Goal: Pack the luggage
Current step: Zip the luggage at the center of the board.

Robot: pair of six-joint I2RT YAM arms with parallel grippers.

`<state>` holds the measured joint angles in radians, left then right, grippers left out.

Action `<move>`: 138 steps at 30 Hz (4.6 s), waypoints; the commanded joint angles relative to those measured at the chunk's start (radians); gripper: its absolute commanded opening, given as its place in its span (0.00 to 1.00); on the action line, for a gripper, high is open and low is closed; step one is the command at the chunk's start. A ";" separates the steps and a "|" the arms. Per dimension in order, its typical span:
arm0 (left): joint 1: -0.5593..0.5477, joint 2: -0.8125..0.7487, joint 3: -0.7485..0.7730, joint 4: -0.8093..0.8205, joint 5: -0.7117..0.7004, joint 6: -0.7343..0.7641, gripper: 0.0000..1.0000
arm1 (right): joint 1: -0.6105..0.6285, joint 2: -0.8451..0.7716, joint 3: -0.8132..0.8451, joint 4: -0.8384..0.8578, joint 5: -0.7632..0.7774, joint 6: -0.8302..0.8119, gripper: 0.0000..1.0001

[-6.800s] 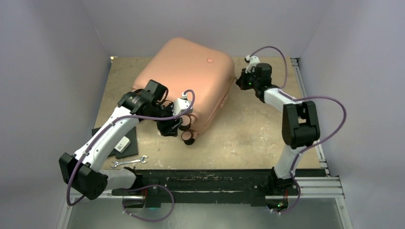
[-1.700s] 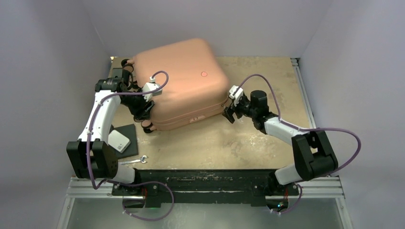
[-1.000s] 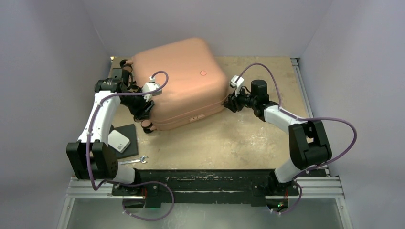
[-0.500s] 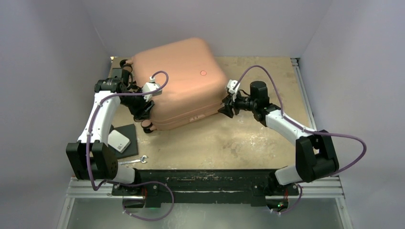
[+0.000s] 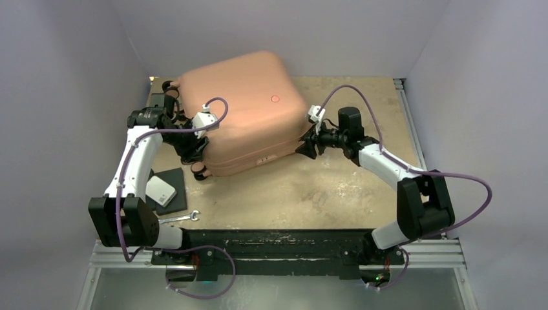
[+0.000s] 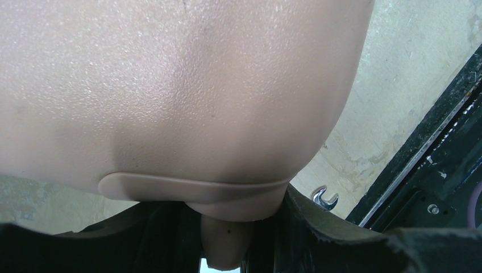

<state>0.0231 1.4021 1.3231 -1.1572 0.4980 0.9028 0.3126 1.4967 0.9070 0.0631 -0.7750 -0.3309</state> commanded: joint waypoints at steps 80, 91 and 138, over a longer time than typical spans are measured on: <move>-0.002 -0.179 -0.013 0.030 -0.048 -0.064 0.00 | -0.092 0.044 0.071 0.060 0.598 0.268 0.00; -0.002 -0.175 -0.023 -0.007 0.015 -0.046 0.36 | -0.048 0.033 0.041 0.117 0.715 0.248 0.00; -0.046 -0.185 -0.054 -0.010 0.017 -0.081 0.00 | -0.103 0.096 0.003 0.463 1.139 0.218 0.00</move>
<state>-0.0803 1.3212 1.2575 -1.0698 0.5629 0.7444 0.3481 1.5723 0.8120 0.4183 0.0875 -0.1616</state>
